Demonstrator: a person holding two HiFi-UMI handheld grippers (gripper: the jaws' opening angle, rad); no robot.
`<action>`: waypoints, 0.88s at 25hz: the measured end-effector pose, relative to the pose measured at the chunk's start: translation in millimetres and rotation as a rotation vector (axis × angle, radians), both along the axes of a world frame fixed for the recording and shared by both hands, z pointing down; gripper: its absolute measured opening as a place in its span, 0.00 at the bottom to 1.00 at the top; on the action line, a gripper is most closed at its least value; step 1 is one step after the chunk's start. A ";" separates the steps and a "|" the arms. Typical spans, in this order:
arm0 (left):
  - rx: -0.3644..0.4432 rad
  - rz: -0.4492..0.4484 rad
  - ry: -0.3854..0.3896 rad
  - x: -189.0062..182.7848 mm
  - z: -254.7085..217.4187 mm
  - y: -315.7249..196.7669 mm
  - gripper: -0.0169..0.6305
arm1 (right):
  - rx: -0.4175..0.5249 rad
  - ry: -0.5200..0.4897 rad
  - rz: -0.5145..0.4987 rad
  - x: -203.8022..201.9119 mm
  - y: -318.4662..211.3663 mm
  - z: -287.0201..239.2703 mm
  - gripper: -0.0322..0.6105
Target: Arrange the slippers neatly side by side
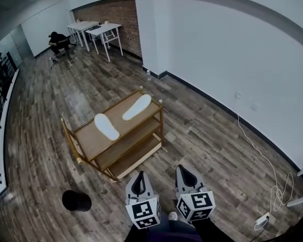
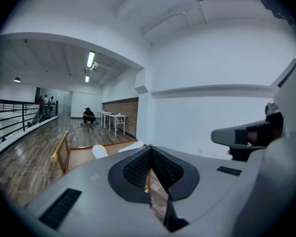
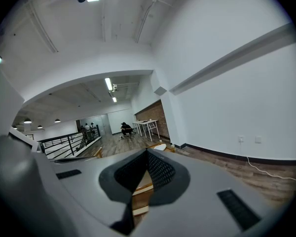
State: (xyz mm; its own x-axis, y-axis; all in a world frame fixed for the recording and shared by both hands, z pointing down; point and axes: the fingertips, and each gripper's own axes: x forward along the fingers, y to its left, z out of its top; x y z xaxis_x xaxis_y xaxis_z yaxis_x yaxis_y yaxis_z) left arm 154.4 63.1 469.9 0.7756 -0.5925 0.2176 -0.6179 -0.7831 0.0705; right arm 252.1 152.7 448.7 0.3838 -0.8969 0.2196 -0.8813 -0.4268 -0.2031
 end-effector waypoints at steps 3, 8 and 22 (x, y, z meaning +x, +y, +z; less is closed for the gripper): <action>0.007 -0.026 0.002 3.9 -0.6 -15.1 0.03 | -0.002 -0.002 -0.023 5.4 -15.3 1.7 0.05; 0.006 -0.046 0.018 25.1 0.4 -45.0 0.03 | -0.010 0.010 -0.050 25.4 -47.5 4.3 0.05; -0.001 -0.174 0.009 68.7 2.3 -217.0 0.03 | -0.030 0.043 -0.166 88.2 -231.0 -1.3 0.05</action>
